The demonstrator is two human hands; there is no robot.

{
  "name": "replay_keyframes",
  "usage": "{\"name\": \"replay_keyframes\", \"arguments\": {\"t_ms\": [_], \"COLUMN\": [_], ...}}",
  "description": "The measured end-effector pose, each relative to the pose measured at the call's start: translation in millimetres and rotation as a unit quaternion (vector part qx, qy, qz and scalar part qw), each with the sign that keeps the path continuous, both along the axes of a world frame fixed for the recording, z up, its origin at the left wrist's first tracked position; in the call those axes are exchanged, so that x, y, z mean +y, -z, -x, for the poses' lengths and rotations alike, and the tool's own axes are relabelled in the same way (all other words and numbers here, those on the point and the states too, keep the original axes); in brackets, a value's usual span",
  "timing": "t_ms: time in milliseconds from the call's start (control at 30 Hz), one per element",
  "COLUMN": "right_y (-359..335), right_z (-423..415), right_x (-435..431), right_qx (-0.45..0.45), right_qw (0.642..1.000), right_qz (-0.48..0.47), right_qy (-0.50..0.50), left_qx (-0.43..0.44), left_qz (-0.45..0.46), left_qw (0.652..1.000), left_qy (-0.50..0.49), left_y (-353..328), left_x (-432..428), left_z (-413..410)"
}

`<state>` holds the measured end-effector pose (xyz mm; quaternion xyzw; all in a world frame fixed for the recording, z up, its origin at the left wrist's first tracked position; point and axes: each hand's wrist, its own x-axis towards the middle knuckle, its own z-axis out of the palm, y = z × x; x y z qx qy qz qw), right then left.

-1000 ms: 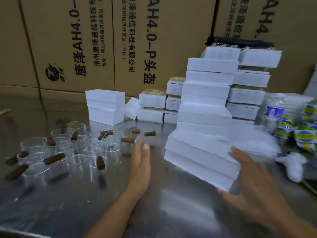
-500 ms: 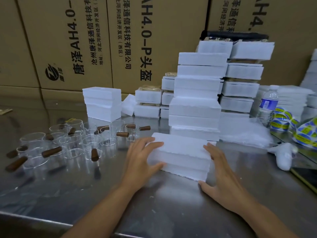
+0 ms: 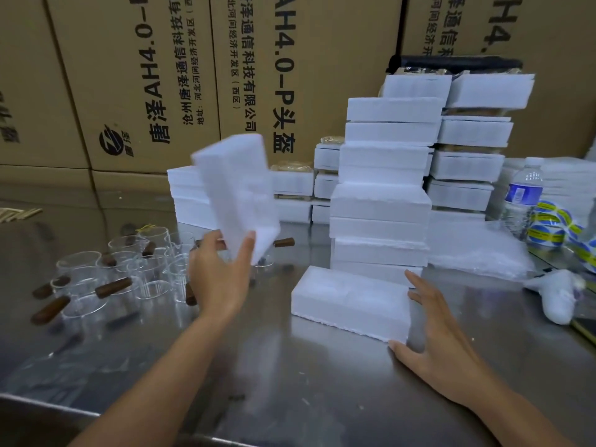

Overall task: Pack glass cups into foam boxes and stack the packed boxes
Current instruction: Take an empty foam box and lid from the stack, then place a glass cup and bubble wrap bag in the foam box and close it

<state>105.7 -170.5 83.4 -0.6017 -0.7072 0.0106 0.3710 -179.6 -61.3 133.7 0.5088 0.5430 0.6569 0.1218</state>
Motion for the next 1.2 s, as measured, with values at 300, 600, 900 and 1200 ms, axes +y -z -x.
{"name": "replay_keyframes", "arguments": {"t_ms": [300,600,900,1200], "right_y": [-0.9,-4.8,-9.8,-6.2], "right_z": [2.0,4.8,10.4,11.1], "right_x": [-1.9,-2.1,-5.5,2.7], "right_qx": [-0.018,-0.036,-0.044,-0.070], "right_qw": [1.000,0.999,0.998,0.995], "right_qz": [-0.002,0.000,0.007,0.064], "right_qy": [0.008,0.023,0.049,0.022], "left_qx": [0.025,0.045,0.155,0.340], "left_qz": [0.210,0.277,0.186,-0.005], "left_qw": [0.977,0.959,0.958,0.894], "left_qy": [-0.029,-0.034,-0.152,0.291], "left_y": [-22.8,-11.9,-14.7,8.4], "left_x": [45.8,54.0,31.5,-4.1], "left_z": [91.4,110.7,102.3,-19.5]}}
